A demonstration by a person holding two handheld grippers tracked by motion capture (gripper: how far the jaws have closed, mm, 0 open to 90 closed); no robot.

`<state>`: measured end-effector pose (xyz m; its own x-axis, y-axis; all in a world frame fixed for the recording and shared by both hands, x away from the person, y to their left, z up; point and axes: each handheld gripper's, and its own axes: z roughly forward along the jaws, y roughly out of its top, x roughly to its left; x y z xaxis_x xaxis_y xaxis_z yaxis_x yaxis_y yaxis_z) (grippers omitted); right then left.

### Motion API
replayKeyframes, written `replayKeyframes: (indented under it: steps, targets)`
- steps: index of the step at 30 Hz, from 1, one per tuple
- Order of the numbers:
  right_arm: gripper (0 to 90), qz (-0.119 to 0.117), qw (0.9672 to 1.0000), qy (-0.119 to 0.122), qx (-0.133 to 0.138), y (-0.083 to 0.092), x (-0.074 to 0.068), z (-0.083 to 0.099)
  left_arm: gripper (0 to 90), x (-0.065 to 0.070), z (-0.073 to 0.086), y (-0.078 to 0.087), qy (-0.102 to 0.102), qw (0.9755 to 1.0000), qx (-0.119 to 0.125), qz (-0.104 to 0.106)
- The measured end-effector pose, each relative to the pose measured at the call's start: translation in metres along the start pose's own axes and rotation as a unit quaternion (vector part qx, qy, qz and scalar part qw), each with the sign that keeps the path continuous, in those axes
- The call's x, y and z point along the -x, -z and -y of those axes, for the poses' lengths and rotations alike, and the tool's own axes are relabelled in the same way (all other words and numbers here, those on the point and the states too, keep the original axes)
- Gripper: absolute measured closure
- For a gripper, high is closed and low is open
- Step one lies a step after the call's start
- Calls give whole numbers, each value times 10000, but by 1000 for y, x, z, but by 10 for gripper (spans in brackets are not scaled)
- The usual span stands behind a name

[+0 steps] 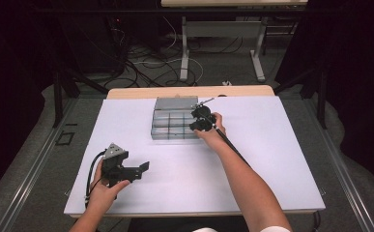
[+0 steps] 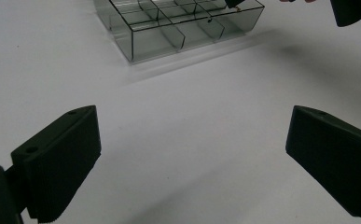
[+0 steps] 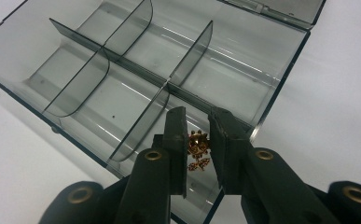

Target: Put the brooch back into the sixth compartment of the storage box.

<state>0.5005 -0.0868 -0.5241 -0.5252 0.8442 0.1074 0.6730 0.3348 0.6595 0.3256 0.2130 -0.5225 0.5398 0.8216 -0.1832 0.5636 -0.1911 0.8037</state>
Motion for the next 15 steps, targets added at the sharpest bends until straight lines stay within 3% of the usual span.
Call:
replayKeyframes:
  steps: [14, 15]
  targets:
    - [668, -61, 9999, -75, 95, 9, 0, -2, 34, -2, 0, -1, -1, 10000, -65, 30]
    - [646, -54, 9999, 60, 134, 12, -1, -3, 34, -1, 0, -1, -1, 10000, -84, 26]
